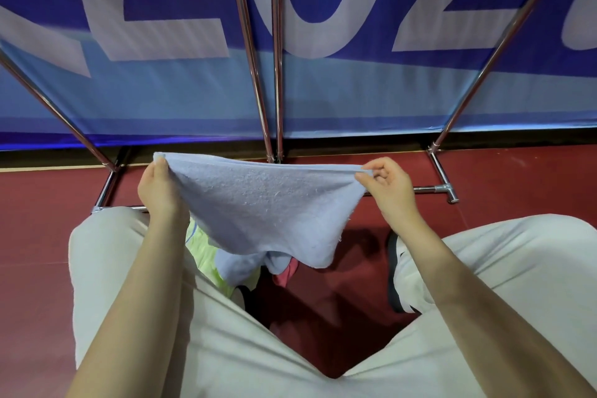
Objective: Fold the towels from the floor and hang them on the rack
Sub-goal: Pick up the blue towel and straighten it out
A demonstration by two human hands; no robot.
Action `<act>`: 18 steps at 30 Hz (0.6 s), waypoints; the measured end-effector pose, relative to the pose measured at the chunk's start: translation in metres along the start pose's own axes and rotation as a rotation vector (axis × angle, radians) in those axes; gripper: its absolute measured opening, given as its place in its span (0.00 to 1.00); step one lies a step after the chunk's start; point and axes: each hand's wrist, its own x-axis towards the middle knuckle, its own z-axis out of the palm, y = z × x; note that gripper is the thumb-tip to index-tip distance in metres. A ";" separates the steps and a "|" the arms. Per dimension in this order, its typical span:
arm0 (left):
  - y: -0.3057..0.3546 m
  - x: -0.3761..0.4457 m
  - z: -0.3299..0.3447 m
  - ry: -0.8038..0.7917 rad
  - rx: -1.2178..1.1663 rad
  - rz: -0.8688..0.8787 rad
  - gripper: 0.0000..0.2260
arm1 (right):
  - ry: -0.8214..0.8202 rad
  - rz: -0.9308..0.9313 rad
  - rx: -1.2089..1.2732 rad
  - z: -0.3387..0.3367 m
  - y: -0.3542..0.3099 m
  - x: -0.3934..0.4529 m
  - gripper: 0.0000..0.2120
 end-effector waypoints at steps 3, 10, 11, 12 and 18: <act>-0.002 -0.009 0.004 -0.039 0.135 0.227 0.13 | -0.080 -0.065 -0.298 -0.015 0.003 0.010 0.15; -0.009 -0.010 0.011 0.000 0.350 0.398 0.19 | 0.023 0.004 -0.255 -0.017 0.005 0.010 0.07; -0.008 -0.014 0.013 0.006 0.351 0.375 0.17 | 0.045 0.005 -0.185 -0.016 0.002 0.011 0.08; -0.009 -0.017 0.015 0.005 0.354 0.358 0.16 | 0.059 0.011 -0.126 -0.014 0.001 0.011 0.09; -0.019 -0.017 0.024 -0.049 0.257 0.232 0.12 | 0.141 0.000 0.014 -0.013 -0.008 0.006 0.07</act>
